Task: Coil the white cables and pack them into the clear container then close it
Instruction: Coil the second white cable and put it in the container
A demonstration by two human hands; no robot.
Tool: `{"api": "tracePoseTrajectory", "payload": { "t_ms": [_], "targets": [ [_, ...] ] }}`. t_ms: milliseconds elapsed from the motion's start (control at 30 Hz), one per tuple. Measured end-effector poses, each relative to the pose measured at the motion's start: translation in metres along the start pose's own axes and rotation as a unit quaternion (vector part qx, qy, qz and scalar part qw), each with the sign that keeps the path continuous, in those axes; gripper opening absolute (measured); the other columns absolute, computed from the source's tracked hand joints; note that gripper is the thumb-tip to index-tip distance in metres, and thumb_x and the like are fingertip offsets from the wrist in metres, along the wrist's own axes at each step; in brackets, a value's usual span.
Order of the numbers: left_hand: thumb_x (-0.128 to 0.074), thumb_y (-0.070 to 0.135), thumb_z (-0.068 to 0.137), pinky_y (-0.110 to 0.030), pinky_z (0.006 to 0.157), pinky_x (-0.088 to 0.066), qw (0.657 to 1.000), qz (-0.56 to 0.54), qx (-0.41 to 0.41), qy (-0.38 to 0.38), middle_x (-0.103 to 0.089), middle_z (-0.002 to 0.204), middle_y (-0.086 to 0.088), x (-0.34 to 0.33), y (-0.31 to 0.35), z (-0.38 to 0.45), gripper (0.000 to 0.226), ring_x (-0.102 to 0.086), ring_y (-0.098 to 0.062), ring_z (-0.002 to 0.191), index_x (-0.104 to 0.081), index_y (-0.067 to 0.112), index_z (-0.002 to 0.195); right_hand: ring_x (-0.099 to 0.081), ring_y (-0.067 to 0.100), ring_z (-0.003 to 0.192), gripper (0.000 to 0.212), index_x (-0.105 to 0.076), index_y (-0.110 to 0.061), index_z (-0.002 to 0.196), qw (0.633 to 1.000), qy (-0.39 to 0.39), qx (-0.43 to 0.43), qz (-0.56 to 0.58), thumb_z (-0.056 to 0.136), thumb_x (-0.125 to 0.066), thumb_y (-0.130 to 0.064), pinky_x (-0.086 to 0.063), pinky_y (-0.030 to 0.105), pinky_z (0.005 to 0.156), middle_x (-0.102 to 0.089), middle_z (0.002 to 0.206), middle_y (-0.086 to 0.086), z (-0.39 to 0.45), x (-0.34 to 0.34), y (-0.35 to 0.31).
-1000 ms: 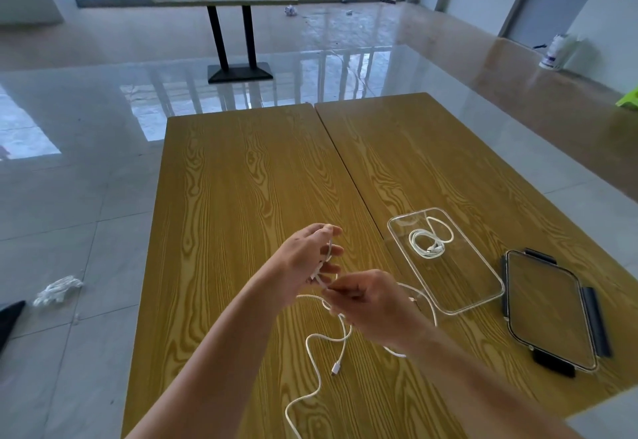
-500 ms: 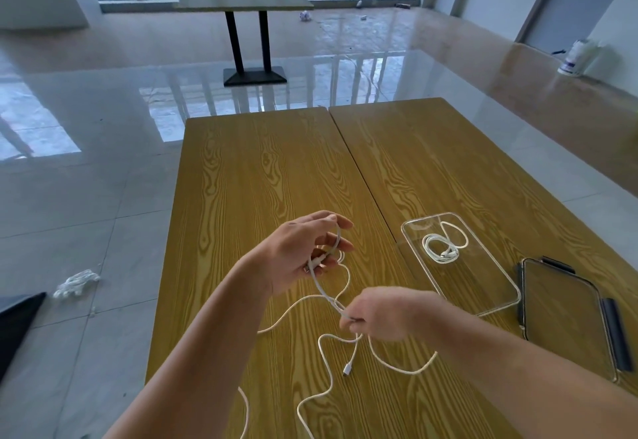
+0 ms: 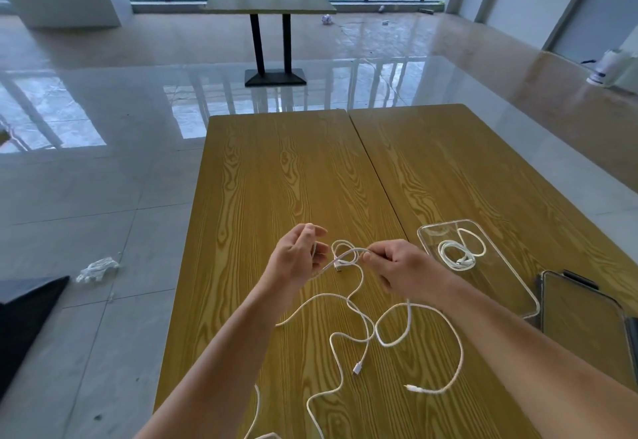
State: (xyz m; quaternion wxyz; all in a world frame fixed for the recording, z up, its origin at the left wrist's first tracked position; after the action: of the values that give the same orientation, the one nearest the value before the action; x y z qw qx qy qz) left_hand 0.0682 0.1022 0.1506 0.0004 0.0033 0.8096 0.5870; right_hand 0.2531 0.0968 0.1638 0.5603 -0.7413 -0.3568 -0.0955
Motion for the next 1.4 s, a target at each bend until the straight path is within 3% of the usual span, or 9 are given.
{"api": "tracePoseTrajectory", "payload": {
  "t_ms": [200, 367, 500, 633, 733, 867, 1133, 1267, 1400],
  "targets": [
    [-0.033, 0.037, 0.107, -0.055, 0.088, -0.056, 0.990, -0.124, 0.071, 0.008, -0.068, 0.111, -0.016, -0.005, -0.018, -0.012, 0.041, -0.067, -0.030, 0.101, -0.068, 0.016, 0.107, -0.037, 0.005, 0.042, 0.037, -0.067, -0.017, 0.119, 0.981, -0.022, 0.083, 0.176, 0.106, -0.034, -0.009, -0.032, 0.016, 0.043, -0.044, 0.050, -0.004, -0.021, -0.025, -0.021],
    [-0.035, 0.031, 0.106, -0.041, 0.083, -0.057, 0.985, -0.138, 0.097, -0.036, -0.070, 0.108, -0.018, -0.014, -0.023, -0.015, 0.038, -0.067, -0.027, 0.095, -0.067, 0.011, 0.113, -0.041, 0.013, 0.050, 0.043, -0.072, -0.034, 0.113, 0.965, -0.008, 0.109, 0.240, 0.104, -0.040, -0.008, -0.035, 0.023, 0.048, -0.050, 0.055, 0.002, -0.022, -0.030, -0.020],
    [-0.033, 0.030, 0.106, -0.049, 0.092, -0.054, 0.986, -0.127, 0.083, -0.066, -0.070, 0.110, -0.026, -0.023, -0.026, -0.016, 0.041, -0.068, -0.035, 0.097, -0.068, 0.011, 0.111, -0.048, 0.016, 0.048, 0.025, -0.076, -0.020, 0.099, 0.945, 0.105, 0.123, 0.285, 0.100, -0.055, -0.008, -0.043, 0.024, 0.046, -0.057, 0.056, 0.004, -0.023, -0.030, -0.017],
    [-0.030, 0.027, 0.108, -0.044, 0.066, -0.059, 0.985, -0.138, 0.053, -0.084, -0.070, 0.085, -0.015, -0.031, -0.022, -0.019, 0.037, -0.068, -0.024, 0.068, -0.064, 0.013, 0.108, -0.042, 0.018, 0.046, 0.042, -0.078, -0.037, 0.100, 0.939, 0.098, 0.134, 0.302, 0.102, -0.049, -0.007, -0.037, 0.027, 0.045, -0.053, 0.055, 0.003, -0.029, -0.042, -0.019],
    [-0.034, 0.021, 0.105, -0.035, 0.054, -0.049, 0.979, -0.182, 0.062, -0.069, -0.062, 0.090, -0.020, -0.030, -0.023, -0.017, 0.032, -0.060, -0.026, 0.064, -0.064, 0.011, 0.103, -0.042, 0.020, 0.052, 0.041, -0.073, -0.030, 0.117, 0.953, 0.048, 0.136, 0.267, 0.102, -0.046, -0.003, -0.034, 0.026, 0.047, -0.055, 0.060, -0.002, -0.032, -0.051, -0.021],
    [-0.035, 0.045, 0.104, -0.046, 0.074, -0.049, 0.972, -0.217, 0.078, -0.055, -0.060, 0.102, -0.018, -0.031, -0.026, -0.019, 0.043, -0.058, -0.036, 0.090, -0.064, 0.013, 0.104, -0.053, 0.006, 0.049, 0.017, -0.075, -0.008, 0.094, 0.960, 0.081, 0.107, 0.247, 0.095, -0.061, 0.001, -0.043, 0.019, 0.045, -0.070, 0.069, -0.018, -0.031, -0.049, -0.016],
    [-0.035, 0.037, 0.106, -0.031, 0.050, -0.044, 0.996, -0.089, 0.009, -0.024, -0.062, 0.094, -0.012, -0.031, -0.017, -0.017, 0.033, -0.057, -0.024, 0.064, -0.059, 0.019, 0.092, -0.066, 0.016, 0.060, 0.015, -0.071, -0.008, 0.083, 0.974, 0.071, 0.119, 0.180, 0.094, -0.067, -0.016, -0.057, 0.030, 0.059, -0.071, 0.071, 0.006, -0.025, -0.057, -0.012],
    [-0.032, 0.034, 0.107, -0.032, 0.054, -0.047, 0.987, -0.155, 0.031, 0.015, -0.065, 0.086, -0.014, -0.014, -0.003, -0.012, 0.034, -0.058, -0.021, 0.062, -0.056, 0.013, 0.093, -0.062, 0.015, 0.057, 0.024, -0.067, -0.015, 0.078, 0.983, -0.013, 0.126, 0.135, 0.100, -0.059, -0.018, -0.053, 0.029, 0.058, -0.067, 0.065, 0.002, -0.026, -0.058, -0.007],
    [-0.036, 0.036, 0.105, -0.031, 0.055, -0.043, 0.969, -0.239, 0.054, 0.033, -0.067, 0.082, -0.016, 0.010, 0.016, -0.002, 0.034, -0.057, -0.025, 0.063, -0.057, 0.013, 0.092, -0.065, 0.007, 0.069, 0.028, -0.070, -0.033, 0.087, 0.982, -0.156, 0.105, 0.007, 0.103, -0.051, -0.019, -0.056, 0.026, 0.072, -0.070, 0.077, 0.001, -0.026, -0.060, 0.011]
  ]
}}
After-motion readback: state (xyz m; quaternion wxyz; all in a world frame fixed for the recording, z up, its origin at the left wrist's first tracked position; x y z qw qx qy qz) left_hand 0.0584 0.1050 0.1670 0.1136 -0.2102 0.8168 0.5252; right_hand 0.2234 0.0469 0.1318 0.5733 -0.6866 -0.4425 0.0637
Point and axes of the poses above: each hand's wrist, its own z-axis towards the middle knuckle, its own x-axis out of the back of the hand, y = z × x, the point moved 5 cm from there along z, towards the middle knuckle
